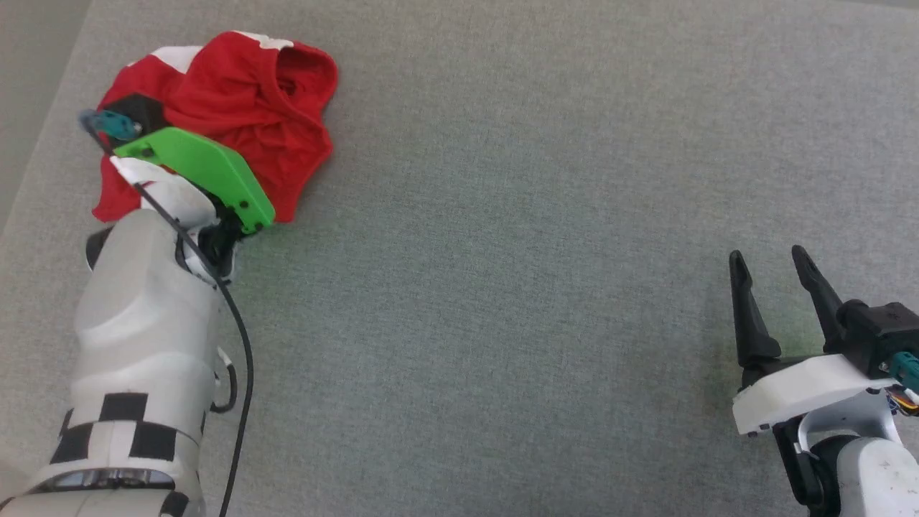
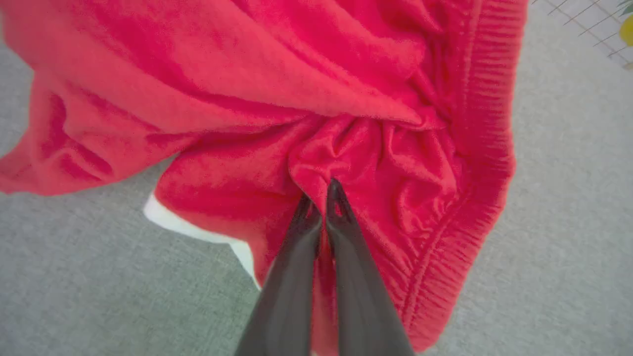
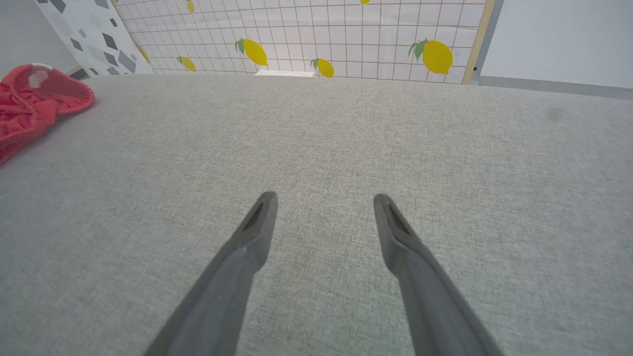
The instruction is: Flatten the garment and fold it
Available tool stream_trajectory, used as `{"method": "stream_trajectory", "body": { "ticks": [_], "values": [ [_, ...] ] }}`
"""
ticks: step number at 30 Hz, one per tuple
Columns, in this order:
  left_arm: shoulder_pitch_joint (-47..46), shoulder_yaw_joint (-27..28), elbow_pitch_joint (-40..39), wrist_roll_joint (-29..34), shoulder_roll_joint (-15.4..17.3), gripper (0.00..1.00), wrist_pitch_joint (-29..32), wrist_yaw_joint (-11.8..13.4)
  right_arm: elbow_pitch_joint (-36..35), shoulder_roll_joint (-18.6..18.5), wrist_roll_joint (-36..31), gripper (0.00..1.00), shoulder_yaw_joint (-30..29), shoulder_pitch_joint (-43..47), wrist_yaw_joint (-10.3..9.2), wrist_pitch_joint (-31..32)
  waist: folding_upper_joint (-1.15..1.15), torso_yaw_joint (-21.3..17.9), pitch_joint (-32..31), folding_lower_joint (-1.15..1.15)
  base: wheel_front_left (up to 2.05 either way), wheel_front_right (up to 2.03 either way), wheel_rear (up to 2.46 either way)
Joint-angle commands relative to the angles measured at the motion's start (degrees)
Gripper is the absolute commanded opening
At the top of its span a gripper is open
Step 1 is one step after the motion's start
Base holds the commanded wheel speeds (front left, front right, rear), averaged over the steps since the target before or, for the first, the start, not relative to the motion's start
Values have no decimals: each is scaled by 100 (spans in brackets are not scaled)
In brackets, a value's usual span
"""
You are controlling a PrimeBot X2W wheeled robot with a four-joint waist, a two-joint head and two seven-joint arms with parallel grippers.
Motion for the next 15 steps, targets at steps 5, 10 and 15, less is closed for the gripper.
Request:
{"method": "stream_trajectory", "body": {
  "ticks": [5,10,15],
  "values": [
    [-499,91,-288,-26,194,0,-753,-247,264,-1,239,100,92,-96,-9,-178,0,-134,-563,-1,0,0,0],
    [-1033,93,-697,-173,181,0,-1003,-612,631,-1,481,100,163,-27,-9,-402,0,-359,-1099,-1,0,0,0],
    [-1481,-84,-1321,-428,-89,0,-898,-866,1013,-1,690,100,171,47,-9,-606,0,-661,-1483,-1,0,0,0]
  ]
}}
